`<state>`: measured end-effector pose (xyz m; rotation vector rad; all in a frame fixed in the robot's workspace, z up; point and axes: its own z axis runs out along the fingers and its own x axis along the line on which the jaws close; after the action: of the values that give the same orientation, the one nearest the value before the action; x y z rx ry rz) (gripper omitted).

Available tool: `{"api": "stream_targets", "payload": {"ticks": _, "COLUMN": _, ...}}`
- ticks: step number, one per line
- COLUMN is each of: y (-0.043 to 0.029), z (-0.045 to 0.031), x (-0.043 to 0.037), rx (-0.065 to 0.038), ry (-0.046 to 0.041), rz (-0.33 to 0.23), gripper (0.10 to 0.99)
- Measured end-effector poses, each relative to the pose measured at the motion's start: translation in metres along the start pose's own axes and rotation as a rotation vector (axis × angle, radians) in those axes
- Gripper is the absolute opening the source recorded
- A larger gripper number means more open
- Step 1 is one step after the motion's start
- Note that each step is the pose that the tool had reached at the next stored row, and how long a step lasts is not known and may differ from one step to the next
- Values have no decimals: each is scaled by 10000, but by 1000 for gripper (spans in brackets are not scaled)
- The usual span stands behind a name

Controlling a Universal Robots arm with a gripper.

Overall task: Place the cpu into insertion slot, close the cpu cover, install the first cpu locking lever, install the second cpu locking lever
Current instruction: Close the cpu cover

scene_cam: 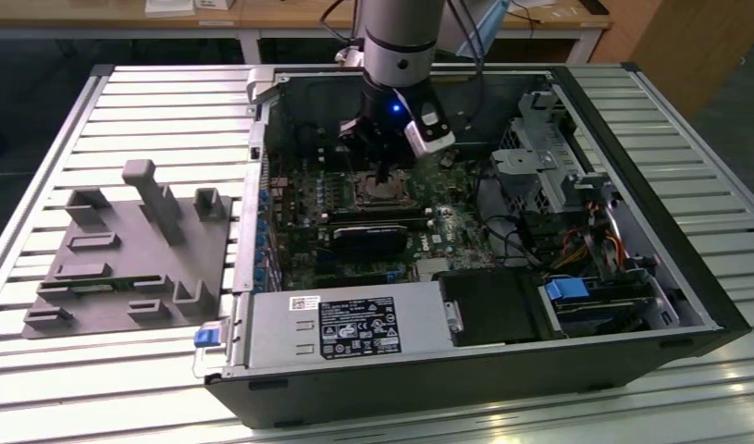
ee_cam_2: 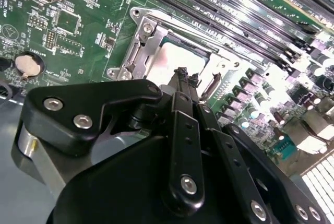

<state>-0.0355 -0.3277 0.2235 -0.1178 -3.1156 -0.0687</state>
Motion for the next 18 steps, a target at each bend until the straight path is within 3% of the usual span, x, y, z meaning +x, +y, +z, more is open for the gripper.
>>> {"api": "stream_targets", "payload": {"ticks": 1, "y": 0, "z": 0, "x": 1, "rx": -5, "ry": -21, "rz": -1, "gripper": 102}}
{"api": "stream_targets", "payload": {"ticks": 3, "y": -1, "z": -1, "x": 8, "rx": -10, "ry": -152, "rz": -6, "gripper": 102}}
{"api": "stream_targets", "payload": {"ticks": 5, "y": -2, "z": -1, "x": 25, "rx": -27, "ry": -385, "rz": -16, "gripper": 102}}
{"api": "stream_targets", "payload": {"ticks": 7, "y": -3, "z": 0, "x": 41, "rx": -40, "ry": -556, "rz": -25, "gripper": 102}}
{"api": "stream_targets", "payload": {"ticks": 18, "y": 4, "z": -156, "x": 48, "rx": -41, "ry": -584, "rz": -16, "gripper": 102}}
